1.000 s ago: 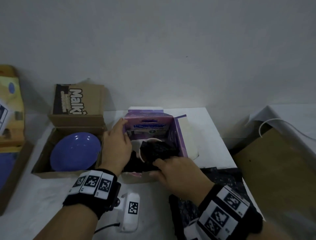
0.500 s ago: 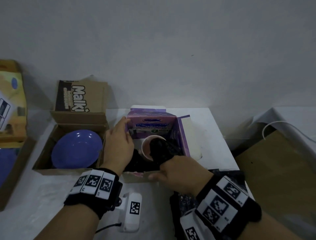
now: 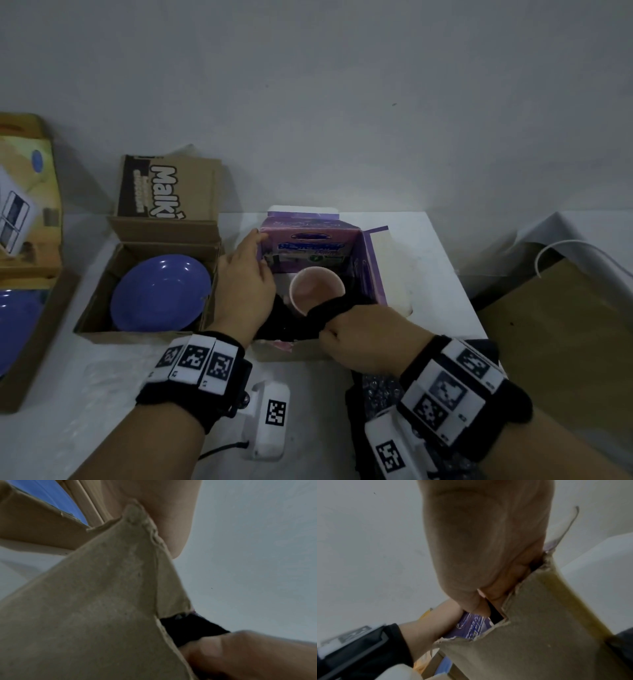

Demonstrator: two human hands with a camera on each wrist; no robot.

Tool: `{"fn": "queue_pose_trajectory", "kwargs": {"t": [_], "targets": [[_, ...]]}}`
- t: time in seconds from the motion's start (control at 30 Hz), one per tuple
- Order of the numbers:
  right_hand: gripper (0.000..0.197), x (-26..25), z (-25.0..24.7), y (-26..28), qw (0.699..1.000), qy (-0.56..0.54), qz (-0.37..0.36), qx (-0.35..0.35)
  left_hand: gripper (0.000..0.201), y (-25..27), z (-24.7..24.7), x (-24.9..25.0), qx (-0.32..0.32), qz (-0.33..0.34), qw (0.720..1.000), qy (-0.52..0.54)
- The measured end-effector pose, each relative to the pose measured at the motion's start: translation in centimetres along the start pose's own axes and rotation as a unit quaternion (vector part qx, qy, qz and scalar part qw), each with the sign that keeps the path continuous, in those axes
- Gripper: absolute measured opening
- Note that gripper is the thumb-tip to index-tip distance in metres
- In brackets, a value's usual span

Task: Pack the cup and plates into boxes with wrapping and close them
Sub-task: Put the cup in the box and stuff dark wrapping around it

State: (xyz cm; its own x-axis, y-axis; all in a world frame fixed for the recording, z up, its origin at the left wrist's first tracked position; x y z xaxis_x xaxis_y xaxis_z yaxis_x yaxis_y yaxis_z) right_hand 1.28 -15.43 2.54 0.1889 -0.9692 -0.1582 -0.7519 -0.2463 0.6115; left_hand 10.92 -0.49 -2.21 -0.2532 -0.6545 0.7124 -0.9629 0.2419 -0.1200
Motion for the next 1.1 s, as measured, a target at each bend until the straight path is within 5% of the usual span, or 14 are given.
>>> {"fn": "queue_pose_trajectory", "kwargs": {"t": [0.13,0.27,0.33,0.5,0.7,0.8,0.9,1.0,1.1], "targets": [[0.024,-1.1,0.0,-1.2,0.996,0.075,0.009,-0.056,0.048,0.1,-0.1,-0.1,-0.003,-0.002,1.000,0.002],[0.017,-1.8,-3.0,0.1,0.985,0.074,0.060,0.146,0.046,0.0,-0.2,-0.2,-0.008,-0.002,1.000,0.007],[0.031,-1.7,-3.6,0.2,0.978,0.069,0.045,0.189,0.046,0.0,0.0,-0.2,-0.011,-0.007,1.000,0.008],[0.048,-0.5,-0.4,-1.3,0.993,-0.074,0.051,-0.077,0.046,0.0,-0.2,0.0,-0.012,-0.013,1.000,0.006],[0.072,0.0,1.0,-4.1,0.975,-0.128,0.114,-0.143,0.047,-0.1,0.0,-0.1,-0.008,-0.003,1.000,-0.008],[0.067,-0.1,0.5,-3.8,0.976,-0.133,0.101,-0.139,0.048,0.0,-0.1,-0.2,-0.004,0.007,1.000,-0.026],[0.046,0.4,-1.0,-1.7,0.995,-0.066,0.077,0.021,0.049,-0.2,0.0,-0.4,-0.003,0.017,0.999,-0.051],[0.024,2.0,-1.7,0.6,0.951,-0.060,0.130,0.273,0.052,-0.4,0.4,-0.5,0.003,0.009,0.997,-0.074],[0.027,4.0,-0.3,1.3,0.915,-0.193,0.166,0.313,0.059,-0.4,0.6,-0.6,0.000,-0.003,0.996,-0.093]]}}
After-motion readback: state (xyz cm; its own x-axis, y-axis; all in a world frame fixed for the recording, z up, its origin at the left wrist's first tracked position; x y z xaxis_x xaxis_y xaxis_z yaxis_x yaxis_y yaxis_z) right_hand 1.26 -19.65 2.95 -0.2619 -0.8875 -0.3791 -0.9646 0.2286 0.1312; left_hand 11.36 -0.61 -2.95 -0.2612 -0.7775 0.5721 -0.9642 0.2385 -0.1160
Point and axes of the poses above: each hand's wrist, its own y-axis away from the middle knuckle, its own z-axis out of the palm, x = y × z, the point moved 2 cm from there along -y, towards the middle knuckle, and after that the axes turned 9 degrees about -x, right-handed, at the moved point
